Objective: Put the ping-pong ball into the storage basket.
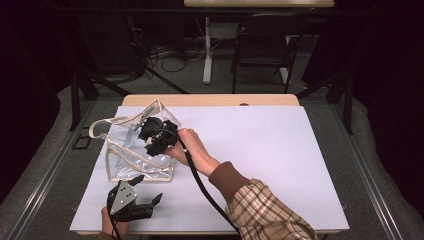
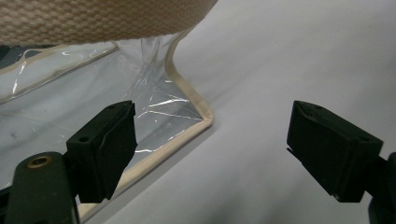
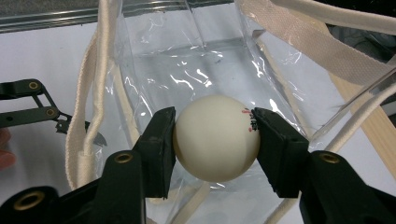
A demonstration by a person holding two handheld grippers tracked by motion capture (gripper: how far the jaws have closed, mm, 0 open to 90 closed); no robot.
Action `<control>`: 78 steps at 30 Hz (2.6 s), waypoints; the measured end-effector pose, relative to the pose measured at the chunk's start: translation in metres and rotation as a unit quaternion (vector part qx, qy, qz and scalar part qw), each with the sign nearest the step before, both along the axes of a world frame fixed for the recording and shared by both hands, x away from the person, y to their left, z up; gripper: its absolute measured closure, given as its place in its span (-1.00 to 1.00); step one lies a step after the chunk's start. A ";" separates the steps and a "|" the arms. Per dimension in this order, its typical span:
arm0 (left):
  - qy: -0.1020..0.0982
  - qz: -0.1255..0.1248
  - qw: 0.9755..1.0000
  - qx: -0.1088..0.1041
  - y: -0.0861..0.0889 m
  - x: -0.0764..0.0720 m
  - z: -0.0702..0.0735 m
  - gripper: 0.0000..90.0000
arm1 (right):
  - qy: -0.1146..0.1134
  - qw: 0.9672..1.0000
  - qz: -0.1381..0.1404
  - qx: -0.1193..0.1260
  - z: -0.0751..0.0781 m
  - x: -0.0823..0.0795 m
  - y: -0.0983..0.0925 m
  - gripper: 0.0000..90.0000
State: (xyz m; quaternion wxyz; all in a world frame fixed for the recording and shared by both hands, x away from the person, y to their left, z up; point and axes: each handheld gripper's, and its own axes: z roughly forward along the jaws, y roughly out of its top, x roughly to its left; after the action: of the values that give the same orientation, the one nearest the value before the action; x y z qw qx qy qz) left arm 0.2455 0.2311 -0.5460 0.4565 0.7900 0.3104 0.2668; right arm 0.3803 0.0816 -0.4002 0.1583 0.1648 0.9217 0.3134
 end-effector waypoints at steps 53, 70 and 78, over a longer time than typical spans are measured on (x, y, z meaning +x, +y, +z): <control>-0.001 0.004 1.000 0.001 -0.003 -0.001 0.001 -0.64 | 0.018 0.997 -0.019 0.075 0.018 -0.004 -0.072 -0.82; -0.002 0.001 1.000 0.002 -0.001 -0.002 0.001 -0.64 | 0.016 0.996 -0.047 0.073 0.009 -0.003 -0.105 -0.99; -0.002 -0.001 1.000 0.004 -0.001 -0.002 0.001 -0.64 | 0.016 0.995 -0.060 0.078 0.003 -0.005 -0.127 -1.00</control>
State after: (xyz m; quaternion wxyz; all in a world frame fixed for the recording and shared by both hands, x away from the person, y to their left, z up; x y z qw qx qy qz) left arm 0.2440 0.2298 -0.5451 0.4546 0.7916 0.3076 0.2685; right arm 0.3755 -0.0457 -0.3967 0.1490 0.2364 0.8852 0.3719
